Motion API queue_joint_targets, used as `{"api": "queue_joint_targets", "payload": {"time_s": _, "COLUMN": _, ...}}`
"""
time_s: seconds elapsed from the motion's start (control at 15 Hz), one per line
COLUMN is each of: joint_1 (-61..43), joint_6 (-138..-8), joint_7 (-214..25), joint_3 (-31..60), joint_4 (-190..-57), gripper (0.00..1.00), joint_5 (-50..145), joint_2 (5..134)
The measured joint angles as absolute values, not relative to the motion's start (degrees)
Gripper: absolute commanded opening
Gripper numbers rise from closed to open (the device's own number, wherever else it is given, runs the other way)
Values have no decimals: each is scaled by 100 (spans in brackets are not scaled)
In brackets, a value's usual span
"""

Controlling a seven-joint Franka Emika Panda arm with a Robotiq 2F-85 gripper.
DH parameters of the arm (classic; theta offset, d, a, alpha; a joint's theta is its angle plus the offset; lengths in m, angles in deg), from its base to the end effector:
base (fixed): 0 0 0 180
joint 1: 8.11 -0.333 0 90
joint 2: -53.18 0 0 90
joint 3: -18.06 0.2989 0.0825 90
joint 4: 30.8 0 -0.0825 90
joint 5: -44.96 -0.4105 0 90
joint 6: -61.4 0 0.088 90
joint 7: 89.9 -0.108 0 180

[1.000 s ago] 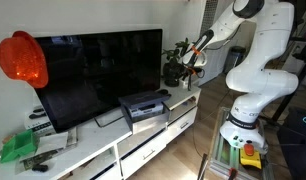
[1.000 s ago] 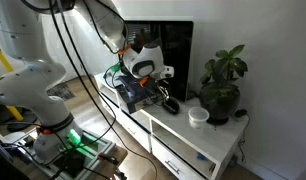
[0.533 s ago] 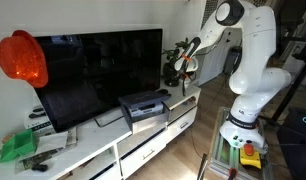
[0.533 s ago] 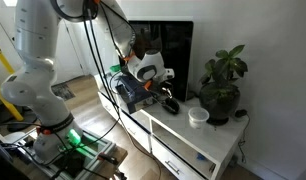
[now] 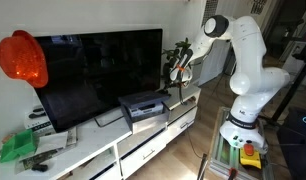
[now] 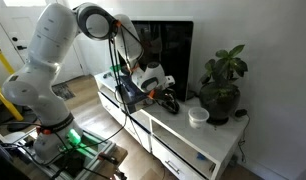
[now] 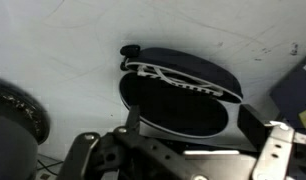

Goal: Remove the glasses from the pouch and put them on the table

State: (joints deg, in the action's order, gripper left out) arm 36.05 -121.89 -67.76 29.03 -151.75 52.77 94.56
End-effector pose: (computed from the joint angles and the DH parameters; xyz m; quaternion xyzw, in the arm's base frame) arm 0.5007 -0.3061 0.0760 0.9784 -0.0618 0.1917 0.0458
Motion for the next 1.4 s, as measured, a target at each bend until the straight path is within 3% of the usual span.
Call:
{"api": "queue_joint_targets", "payload": {"time_s": 0.07, "joint_1": 3621, "joint_6": -12264, "joint_7": -6775, "joint_3": 2901, "joint_4": -15066, "gripper": 95, "joint_5": 5320, "joint_2": 9598}}
{"api": "queue_joint_targets", "payload": {"time_s": 0.13, "joint_1": 3642, "joint_6": -12291, "joint_7": -6775, "joint_3": 2901, "joint_4": -14959, "gripper": 86, "joint_5": 5354, "joint_2": 9728}}
{"api": "queue_joint_targets", "payload": {"time_s": 0.2, "joint_1": 3660, "joint_6": -12296, "joint_7": -6775, "joint_3": 2901, "joint_4": -14859, "gripper": 70, "joint_5": 5384, "joint_2": 9843}}
{"api": "queue_joint_targets", "payload": {"time_s": 0.67, "joint_1": 3676, "joint_6": -12310, "joint_7": -6778, "joint_3": 2904, "joint_4": -14361, "gripper": 20, "joint_5": 5500, "joint_2": 10333}}
{"api": "queue_joint_targets", "payload": {"time_s": 0.87, "joint_1": 3675, "joint_6": -12307, "joint_7": -6778, "joint_3": 2900, "joint_4": -14269, "gripper": 4, "joint_5": 5549, "joint_2": 10418}}
{"api": "queue_joint_targets", "payload": {"time_s": 0.93, "joint_1": 3670, "joint_6": -12302, "joint_7": -6778, "joint_3": 2887, "joint_4": -14259, "gripper": 10, "joint_5": 5557, "joint_2": 10439}}
{"api": "queue_joint_targets", "payload": {"time_s": 1.0, "joint_1": 3663, "joint_6": -12298, "joint_7": -6778, "joint_3": 2870, "joint_4": -14251, "gripper": 9, "joint_5": 5567, "joint_2": 10461}}
{"api": "queue_joint_targets", "payload": {"time_s": 1.07, "joint_1": 3658, "joint_6": -12286, "joint_7": -6778, "joint_3": 2851, "joint_4": -14243, "gripper": 19, "joint_5": 5577, "joint_2": 10486}}
{"api": "queue_joint_targets", "payload": {"time_s": 1.27, "joint_1": 3616, "joint_6": -12250, "joint_7": -6780, "joint_3": 2762, "joint_4": -14235, "gripper": 37, "joint_5": 5586, "joint_2": 10527}}
{"api": "queue_joint_targets", "payload": {"time_s": 1.4, "joint_1": 3561, "joint_6": -12239, "joint_7": -6786, "joint_3": 2682, "joint_4": -14235, "gripper": 56, "joint_5": 5586, "joint_2": 10533}}
